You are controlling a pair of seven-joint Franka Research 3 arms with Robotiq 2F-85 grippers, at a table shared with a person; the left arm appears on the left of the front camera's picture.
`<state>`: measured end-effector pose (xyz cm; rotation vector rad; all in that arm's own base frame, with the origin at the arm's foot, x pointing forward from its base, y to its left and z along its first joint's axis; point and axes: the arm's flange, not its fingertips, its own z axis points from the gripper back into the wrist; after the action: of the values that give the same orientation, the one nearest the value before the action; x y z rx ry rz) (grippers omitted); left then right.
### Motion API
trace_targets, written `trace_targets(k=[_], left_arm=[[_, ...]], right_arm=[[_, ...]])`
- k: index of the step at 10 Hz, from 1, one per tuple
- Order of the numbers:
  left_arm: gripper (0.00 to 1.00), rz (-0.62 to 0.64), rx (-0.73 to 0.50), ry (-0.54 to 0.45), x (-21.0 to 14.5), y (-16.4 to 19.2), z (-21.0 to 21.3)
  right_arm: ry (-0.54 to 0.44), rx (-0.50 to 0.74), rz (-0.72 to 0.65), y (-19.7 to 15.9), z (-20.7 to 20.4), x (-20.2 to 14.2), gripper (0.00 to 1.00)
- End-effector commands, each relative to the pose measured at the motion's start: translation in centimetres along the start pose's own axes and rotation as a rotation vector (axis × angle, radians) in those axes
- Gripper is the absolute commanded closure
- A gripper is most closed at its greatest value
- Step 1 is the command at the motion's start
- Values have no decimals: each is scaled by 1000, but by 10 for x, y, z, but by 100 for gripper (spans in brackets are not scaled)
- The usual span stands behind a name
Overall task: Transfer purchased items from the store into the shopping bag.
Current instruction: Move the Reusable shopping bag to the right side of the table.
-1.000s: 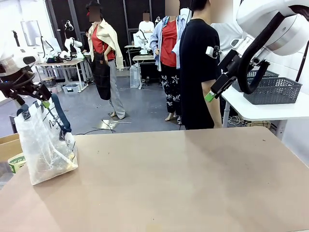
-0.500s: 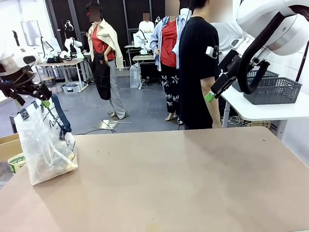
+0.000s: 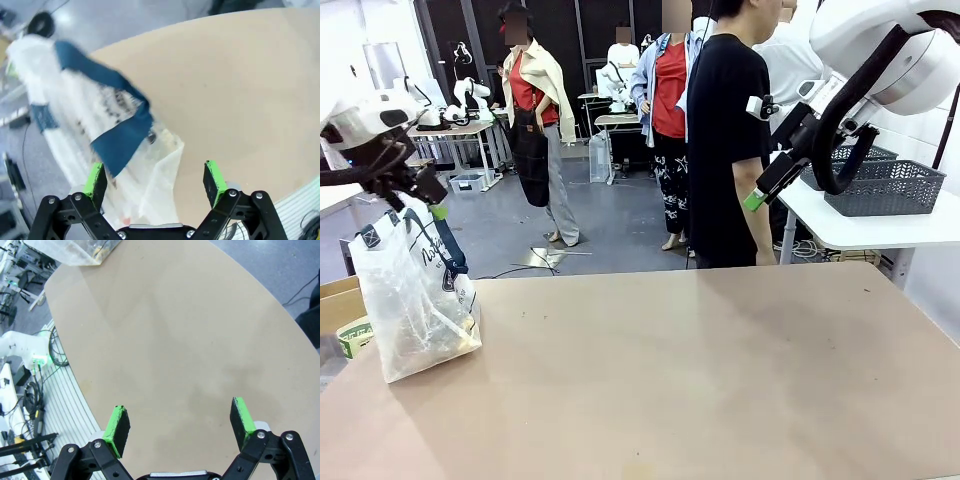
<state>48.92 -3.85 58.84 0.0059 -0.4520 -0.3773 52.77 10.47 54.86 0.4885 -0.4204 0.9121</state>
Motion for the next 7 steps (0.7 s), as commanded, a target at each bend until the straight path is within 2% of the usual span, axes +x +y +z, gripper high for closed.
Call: trace_targets(k=[1,5,7], left_arm=[[0,-132,-120,-49,16,12,4],[0,-449,-364,-77,44,-6,-2],[0,-553,-508,-152,47,-18,-8]], right_arm=[[15,-1,-13,-1,1,4,0],[15,-1,-13,-1,1,4,0],[15,-1,-13,-1,1,4,0]])
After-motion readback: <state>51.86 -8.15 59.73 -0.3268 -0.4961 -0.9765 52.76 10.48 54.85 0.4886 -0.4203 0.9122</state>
